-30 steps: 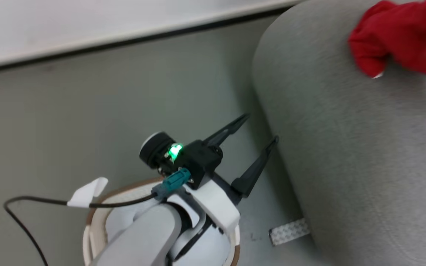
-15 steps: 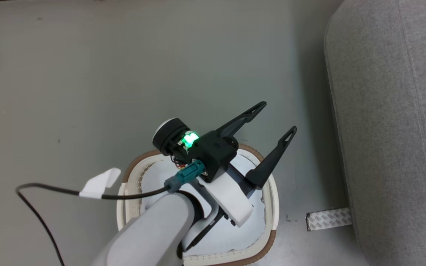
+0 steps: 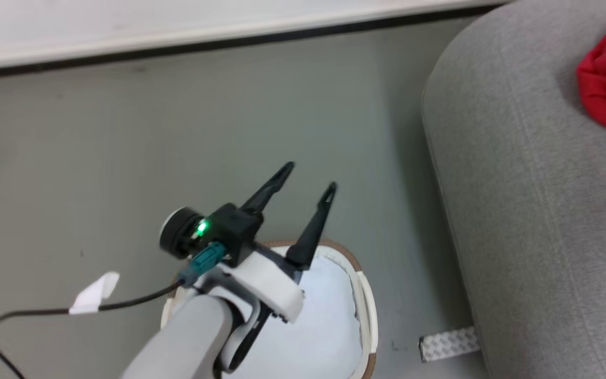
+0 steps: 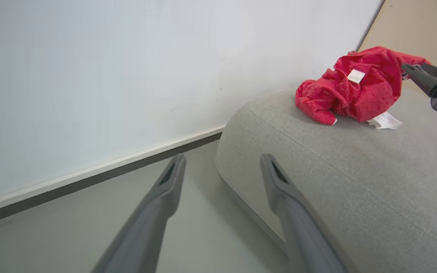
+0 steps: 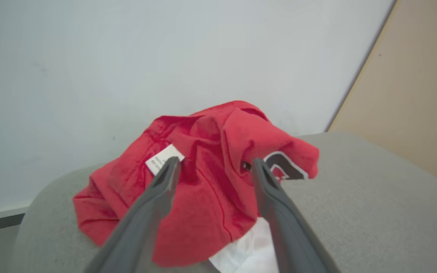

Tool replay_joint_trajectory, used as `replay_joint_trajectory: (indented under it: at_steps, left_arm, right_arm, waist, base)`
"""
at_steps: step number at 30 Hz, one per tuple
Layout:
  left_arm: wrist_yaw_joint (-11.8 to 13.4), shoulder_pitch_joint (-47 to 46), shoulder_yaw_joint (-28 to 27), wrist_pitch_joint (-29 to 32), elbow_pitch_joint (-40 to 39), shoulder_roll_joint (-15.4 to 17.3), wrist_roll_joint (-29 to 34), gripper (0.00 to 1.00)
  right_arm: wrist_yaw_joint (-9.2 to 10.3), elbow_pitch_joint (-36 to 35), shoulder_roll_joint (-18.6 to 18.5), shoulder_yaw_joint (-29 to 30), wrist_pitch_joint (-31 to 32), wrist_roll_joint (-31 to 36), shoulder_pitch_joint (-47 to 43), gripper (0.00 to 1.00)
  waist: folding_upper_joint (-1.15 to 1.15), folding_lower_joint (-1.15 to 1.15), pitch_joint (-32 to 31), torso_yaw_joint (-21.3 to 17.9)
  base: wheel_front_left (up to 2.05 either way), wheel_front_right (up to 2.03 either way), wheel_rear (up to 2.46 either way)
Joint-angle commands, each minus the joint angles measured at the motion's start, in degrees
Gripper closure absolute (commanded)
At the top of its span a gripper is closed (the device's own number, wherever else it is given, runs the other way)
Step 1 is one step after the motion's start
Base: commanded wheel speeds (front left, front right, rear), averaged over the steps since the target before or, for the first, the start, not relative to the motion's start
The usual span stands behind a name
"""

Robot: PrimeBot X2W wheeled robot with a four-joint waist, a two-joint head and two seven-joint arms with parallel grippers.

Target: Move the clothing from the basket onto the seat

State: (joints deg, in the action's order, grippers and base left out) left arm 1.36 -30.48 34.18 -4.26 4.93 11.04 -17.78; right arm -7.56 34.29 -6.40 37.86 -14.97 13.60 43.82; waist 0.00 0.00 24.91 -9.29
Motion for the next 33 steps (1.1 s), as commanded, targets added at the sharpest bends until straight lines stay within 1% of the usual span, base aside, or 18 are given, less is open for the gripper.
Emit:
replay_joint_trajectory:
  at_steps: [1, 8, 12, 16, 20, 23, 30, 33]
  left_arm:
    - [0.83, 1.65, -0.80, -1.15, 0.39, 0.52, -0.43, 0.00]
    - [4.05, 8.44, -4.44, -6.62, 3.75, 0.90, -3.52, 0.00]
    - [6.23, 13.48, -7.06, -9.20, 5.90, 0.92, -5.14, 0.00]
    - [7.38, 18.22, -9.53, -10.41, 7.85, 1.22, -6.78, 0.00]
    - [7.57, 22.36, -11.50, -10.84, 9.09, 1.09, -6.72, 0.00]
    - [7.20, 24.77, -13.49, -10.95, 8.42, 0.77, -5.78, 0.00]
    - [6.27, 29.81, -18.05, -10.91, 7.19, -0.74, -3.68, 0.00]
    - [5.21, 31.82, -19.97, -10.92, 7.19, -1.65, -2.49, 0.00]
  right_arm:
    - [0.15, -2.43, 0.82, -1.62, -0.10, -1.47, -3.41, 0.00]
    - [0.15, -13.83, 3.09, -11.69, -0.13, -7.01, -17.45, 0.00]
    - [0.15, -17.22, 3.63, -18.77, -0.13, -9.93, -24.91, 0.00]
    - [0.15, -19.26, 3.53, -25.73, -0.13, -14.73, -31.16, 0.00]
    - [0.15, -20.56, 3.48, -31.49, -0.13, -17.14, -36.67, 0.00]
    - [0.15, -21.21, 3.47, -33.93, -0.13, -18.24, -39.57, 0.00]
    - [0.15, -20.75, 3.51, -36.71, -0.13, -18.68, -44.09, 0.00]
    - [0.15, -20.17, 3.40, -37.12, -0.13, -17.92, -45.11, 0.00]
  waist:
    - [0.00, 0.00, -3.84, -0.21]
    - [0.00, 0.00, -12.36, 1.93]
    - [0.00, 0.00, -17.12, 2.65]
    - [0.00, 0.00, -20.47, 3.34]
    - [0.00, 0.00, -23.56, 4.13]
    - [0.00, 0.00, -24.87, 4.75]
    - [0.00, 0.00, -27.19, 5.66]
    - [0.00, 0.00, -28.01, 5.76]
  base:
    - [0.00, 0.00, 0.00]
    - [0.00, 0.00, 0.00]
    - [0.00, 0.00, 0.00]
    - [0.00, 0.00, 0.00]
    - [0.00, 0.00, 0.00]
    - [0.00, 0.00, 0.00]
    - [0.00, 0.00, 0.00]
    - [0.00, 0.00, 0.00]
